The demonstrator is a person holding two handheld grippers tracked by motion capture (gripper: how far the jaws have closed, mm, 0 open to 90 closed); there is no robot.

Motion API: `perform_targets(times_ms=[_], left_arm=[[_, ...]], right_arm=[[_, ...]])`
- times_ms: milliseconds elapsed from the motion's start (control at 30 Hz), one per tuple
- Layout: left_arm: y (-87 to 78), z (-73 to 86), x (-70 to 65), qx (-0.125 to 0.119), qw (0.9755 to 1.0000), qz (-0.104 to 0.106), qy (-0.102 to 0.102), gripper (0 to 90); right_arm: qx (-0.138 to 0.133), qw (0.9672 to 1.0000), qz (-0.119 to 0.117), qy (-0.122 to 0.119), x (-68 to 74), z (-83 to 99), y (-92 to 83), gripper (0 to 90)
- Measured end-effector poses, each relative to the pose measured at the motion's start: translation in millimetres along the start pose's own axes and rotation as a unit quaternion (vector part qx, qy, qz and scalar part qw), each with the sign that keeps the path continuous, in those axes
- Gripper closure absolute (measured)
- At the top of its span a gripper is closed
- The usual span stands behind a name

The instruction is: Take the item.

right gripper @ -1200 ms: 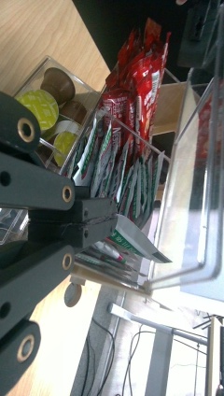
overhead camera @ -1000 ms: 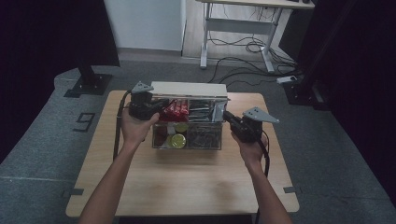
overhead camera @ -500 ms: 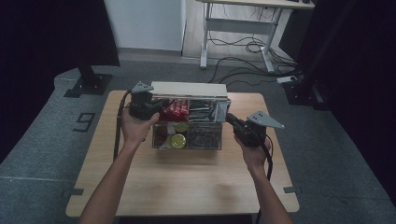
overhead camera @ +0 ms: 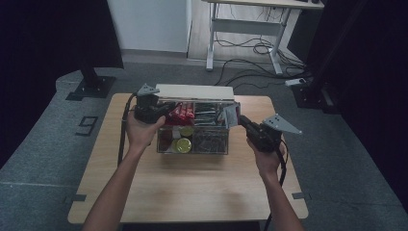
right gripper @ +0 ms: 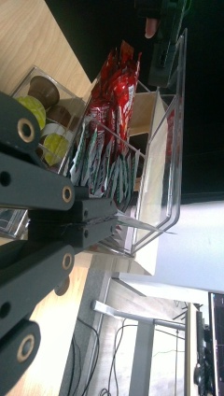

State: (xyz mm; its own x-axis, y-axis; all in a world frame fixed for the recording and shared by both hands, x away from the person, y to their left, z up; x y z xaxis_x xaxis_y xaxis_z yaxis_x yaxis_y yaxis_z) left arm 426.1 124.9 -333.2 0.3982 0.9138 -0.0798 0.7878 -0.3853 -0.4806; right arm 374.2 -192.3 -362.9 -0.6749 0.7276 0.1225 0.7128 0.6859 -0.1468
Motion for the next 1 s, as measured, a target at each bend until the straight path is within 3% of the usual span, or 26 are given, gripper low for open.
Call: perform_targets(times_ms=[467, 1000], left_arm=[[0.5, -0.8, 0.1, 0.001, 1.0000, 0.000, 0.000, 89.9], [0.8, -0.6, -0.5, 0.001, 1.0000, -0.002, 0.001, 90.0]], right_arm=[[-0.016, 0.9998, -0.006, 0.007, -1.4, -1.0, -13.6, 89.4], [-0.027, 0.9996, 0.003, 0.009, -7.6, 2.2, -30.5, 89.4]])
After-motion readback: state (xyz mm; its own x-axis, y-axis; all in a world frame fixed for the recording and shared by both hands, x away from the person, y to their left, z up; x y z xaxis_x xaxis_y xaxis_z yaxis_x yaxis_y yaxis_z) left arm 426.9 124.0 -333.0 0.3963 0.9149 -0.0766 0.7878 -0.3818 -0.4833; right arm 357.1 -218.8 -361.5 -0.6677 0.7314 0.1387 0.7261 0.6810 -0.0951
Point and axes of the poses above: each handheld gripper's, and its own axes: y roughly forward along the jaws, z roughly out of its underside, x roughly to its left, the point moved 3 cm from there along y, roughly forward along the jaws, and after that the axes turned 11 degrees about -z, right-handed, at the moved point
